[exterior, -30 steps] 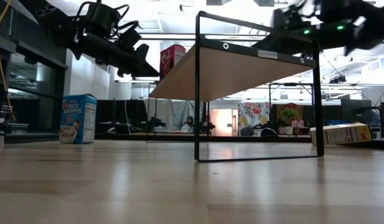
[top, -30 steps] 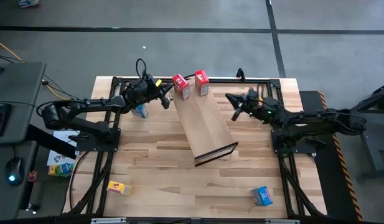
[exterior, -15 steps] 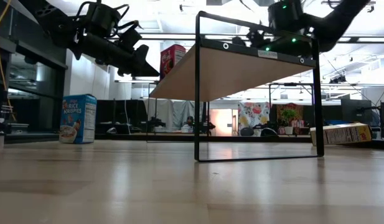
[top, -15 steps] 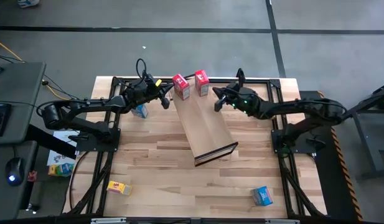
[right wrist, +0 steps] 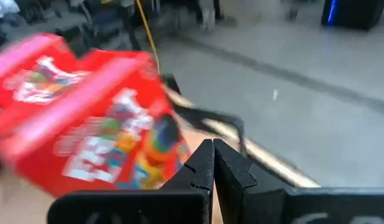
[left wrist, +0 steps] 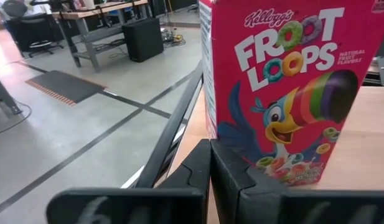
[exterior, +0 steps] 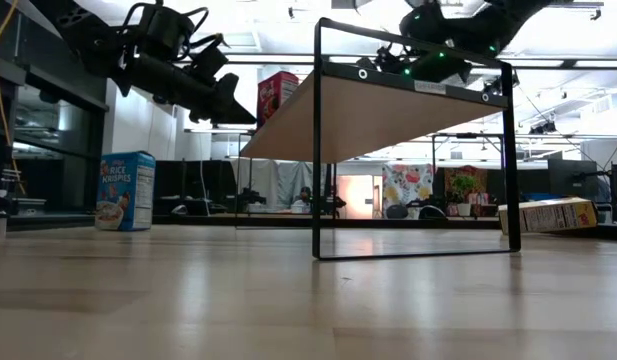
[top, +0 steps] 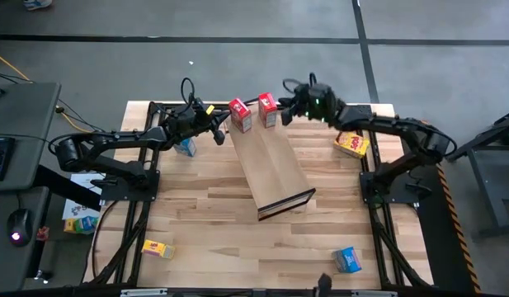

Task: Stack cereal on shelf
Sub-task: Put the red cereal box aligned with the other red cereal box on the shelf

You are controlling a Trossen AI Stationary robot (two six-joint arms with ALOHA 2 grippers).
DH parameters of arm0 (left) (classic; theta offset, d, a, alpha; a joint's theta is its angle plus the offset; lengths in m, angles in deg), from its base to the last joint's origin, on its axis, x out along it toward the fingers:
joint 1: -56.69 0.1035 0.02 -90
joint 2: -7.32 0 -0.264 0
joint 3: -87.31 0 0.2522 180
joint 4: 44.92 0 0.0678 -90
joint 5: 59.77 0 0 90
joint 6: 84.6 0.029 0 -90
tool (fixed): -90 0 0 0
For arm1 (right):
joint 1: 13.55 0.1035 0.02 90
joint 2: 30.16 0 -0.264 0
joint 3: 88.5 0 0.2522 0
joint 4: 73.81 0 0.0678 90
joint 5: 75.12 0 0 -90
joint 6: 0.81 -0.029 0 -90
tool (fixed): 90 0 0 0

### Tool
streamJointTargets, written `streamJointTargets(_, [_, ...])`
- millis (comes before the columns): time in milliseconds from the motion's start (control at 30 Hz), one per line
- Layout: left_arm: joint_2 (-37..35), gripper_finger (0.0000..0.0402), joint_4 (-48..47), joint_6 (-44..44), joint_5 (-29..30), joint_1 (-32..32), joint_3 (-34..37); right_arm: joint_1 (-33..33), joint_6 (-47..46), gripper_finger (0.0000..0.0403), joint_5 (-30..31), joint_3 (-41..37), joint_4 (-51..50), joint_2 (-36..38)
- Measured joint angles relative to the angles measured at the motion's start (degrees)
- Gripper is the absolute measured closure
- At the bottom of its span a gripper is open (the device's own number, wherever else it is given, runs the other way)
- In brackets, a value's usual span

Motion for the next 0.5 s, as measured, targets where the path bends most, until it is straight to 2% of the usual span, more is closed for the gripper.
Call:
streamJointTargets(100, [0.0, 0.0401, 0.0, 0.1, -1.5, 0.0, 0.0, -4.0, -2.1, 0.0403, -6.3, 5.0, -7.4, 0.0])
streamJointTargets(167, [0.0, 0.0401, 0.0, 0.1, -2.0, 0.0, 0.0, -7.1, -3.3, 0.0403, -13.7, 7.2, -10.7, -0.1])
streamJointTargets(300, [0.0, 0.0401, 0.0, 0.1, -2.1, 0.0, 0.0, -11.1, -6.9, 0.0403, -25.6, 8.8, -11.5, -2.2])
streamJointTargets(500, [0.0, 0.0401, 0.0, 0.1, -2.1, 0.0, 0.0, -10.5, -7.3, 0.0403, -31.1, 8.9, -8.5, -8.2])
